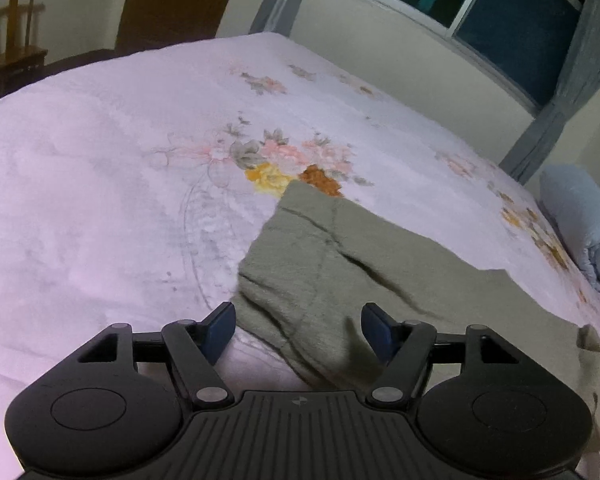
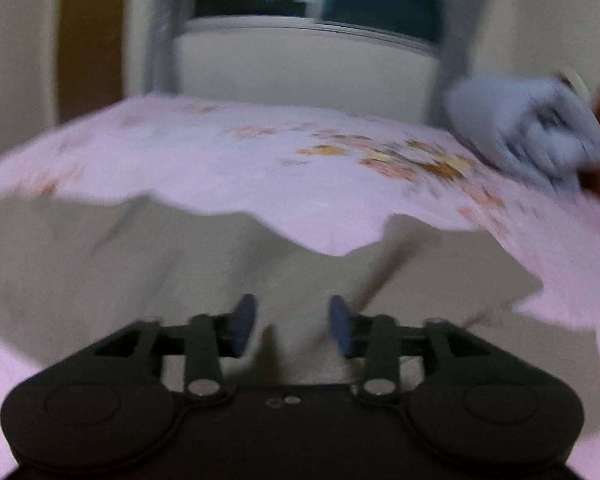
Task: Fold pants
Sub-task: 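Open both grippers and release the sweatpants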
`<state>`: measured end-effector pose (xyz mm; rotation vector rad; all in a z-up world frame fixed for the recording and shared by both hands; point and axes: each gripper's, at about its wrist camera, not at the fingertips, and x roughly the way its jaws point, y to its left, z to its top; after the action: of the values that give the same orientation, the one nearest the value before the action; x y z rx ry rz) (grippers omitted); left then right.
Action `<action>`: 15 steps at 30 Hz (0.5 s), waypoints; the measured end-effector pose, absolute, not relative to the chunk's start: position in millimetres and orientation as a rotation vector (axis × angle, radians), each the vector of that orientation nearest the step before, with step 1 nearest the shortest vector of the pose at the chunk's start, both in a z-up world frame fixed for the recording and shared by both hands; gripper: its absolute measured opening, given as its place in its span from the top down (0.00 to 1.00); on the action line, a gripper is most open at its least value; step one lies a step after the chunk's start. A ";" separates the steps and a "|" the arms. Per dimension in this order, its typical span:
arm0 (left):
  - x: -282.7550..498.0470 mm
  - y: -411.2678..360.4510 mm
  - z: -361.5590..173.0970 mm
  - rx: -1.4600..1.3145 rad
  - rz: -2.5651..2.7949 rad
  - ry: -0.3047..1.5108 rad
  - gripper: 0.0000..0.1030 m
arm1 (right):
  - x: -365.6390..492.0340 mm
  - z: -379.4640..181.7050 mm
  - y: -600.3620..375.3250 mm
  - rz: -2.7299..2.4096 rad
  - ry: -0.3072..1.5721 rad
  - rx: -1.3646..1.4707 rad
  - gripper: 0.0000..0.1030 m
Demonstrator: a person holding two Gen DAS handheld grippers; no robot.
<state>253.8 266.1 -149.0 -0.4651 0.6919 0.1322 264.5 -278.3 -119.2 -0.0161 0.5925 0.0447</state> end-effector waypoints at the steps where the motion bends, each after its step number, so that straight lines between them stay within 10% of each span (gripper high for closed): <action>1: 253.4 265.4 -149.6 -0.465 0.125 0.693 0.33 | 260.9 -122.3 -287.4 0.041 0.602 0.047 0.66; 10: 229.2 227.7 -141.0 -0.537 0.055 0.684 0.33 | 237.4 -130.3 -332.1 -0.066 0.589 0.150 0.67; 15: 225.5 157.2 -142.5 -0.549 0.000 0.673 0.33 | 246.2 -123.7 -392.9 -0.121 0.533 0.360 0.50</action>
<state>225.5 157.2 -142.5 -0.5491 0.6735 -0.0002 246.2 -392.9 -123.7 0.3600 0.5327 -0.1209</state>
